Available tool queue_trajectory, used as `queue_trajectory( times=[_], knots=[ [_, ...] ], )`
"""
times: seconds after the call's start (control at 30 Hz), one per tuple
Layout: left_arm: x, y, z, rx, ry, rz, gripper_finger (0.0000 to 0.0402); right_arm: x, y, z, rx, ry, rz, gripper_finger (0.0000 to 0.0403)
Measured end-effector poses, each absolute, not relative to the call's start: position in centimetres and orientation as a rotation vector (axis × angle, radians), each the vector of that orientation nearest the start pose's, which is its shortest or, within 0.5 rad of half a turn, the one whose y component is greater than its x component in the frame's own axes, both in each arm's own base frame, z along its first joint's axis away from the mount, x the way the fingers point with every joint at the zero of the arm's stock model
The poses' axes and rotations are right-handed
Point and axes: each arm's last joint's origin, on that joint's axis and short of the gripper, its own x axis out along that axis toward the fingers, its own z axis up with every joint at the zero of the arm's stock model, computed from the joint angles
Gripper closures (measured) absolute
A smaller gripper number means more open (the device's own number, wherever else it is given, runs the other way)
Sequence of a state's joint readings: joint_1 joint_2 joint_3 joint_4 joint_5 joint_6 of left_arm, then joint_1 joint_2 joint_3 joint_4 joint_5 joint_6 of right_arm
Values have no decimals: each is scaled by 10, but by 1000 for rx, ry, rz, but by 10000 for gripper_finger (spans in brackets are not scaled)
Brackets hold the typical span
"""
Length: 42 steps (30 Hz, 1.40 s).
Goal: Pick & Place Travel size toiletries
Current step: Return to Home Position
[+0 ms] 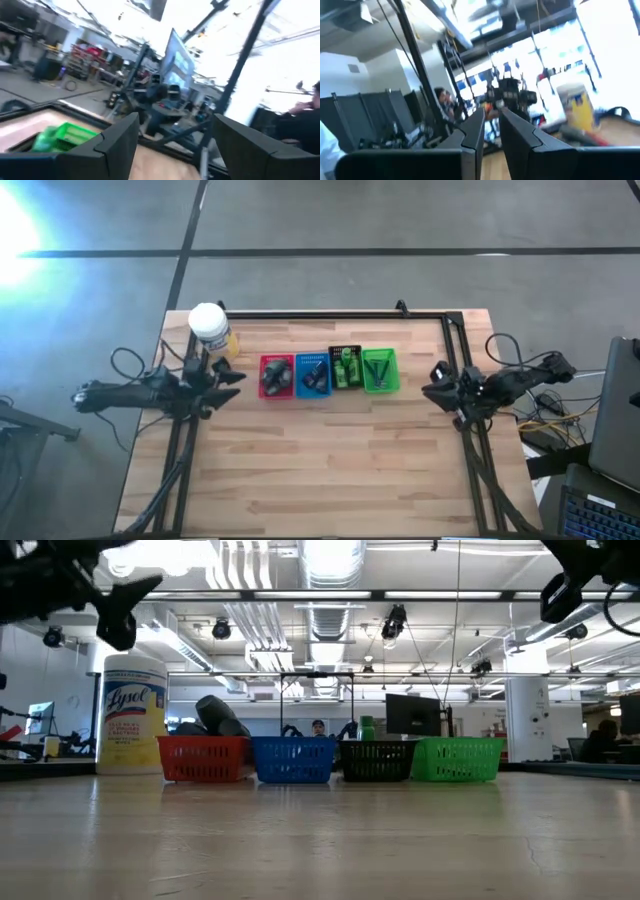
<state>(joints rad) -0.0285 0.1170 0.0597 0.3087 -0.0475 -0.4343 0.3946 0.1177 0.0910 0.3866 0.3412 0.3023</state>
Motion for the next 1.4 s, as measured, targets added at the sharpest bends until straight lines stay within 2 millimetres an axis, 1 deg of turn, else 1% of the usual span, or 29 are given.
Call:
queue_trajectory(
  times=[0.07, 0.1, 0.17, 0.23, 0.3, 0.4, 0.57, 1.27, 1.4],
  knots=[
    [98, 1, 191, -437, -247, 2, 145, 88, 26, 217, 403, -372, 101, 341],
    [97, 2, 189, -428, -246, 28, 145, 87, 26, 214, 397, -394, 101, 337],
    [94, 4, 187, -392, -218, 92, 145, 86, 25, 207, 387, -405, 99, 331],
    [95, 6, 182, -347, -171, 177, 145, 86, 25, 205, 376, -387, 95, 325],
    [95, 8, 183, -328, -187, 239, 145, 85, 25, 204, 364, -385, 87, 319],
    [95, 9, 179, -331, -185, 304, 145, 85, 24, 204, 324, -389, 61, 310],
    [97, 9, 175, -325, -144, 312, 145, 87, 24, 201, 226, -351, 19, 298],
    [98, 9, 174, -325, -134, 313, 145, 87, 24, 200, 219, -338, 12, 254],
    [98, 9, 174, -325, -134, 313, 145, 88, 22, 200, 179, -340, 1, 247]
  ],
)
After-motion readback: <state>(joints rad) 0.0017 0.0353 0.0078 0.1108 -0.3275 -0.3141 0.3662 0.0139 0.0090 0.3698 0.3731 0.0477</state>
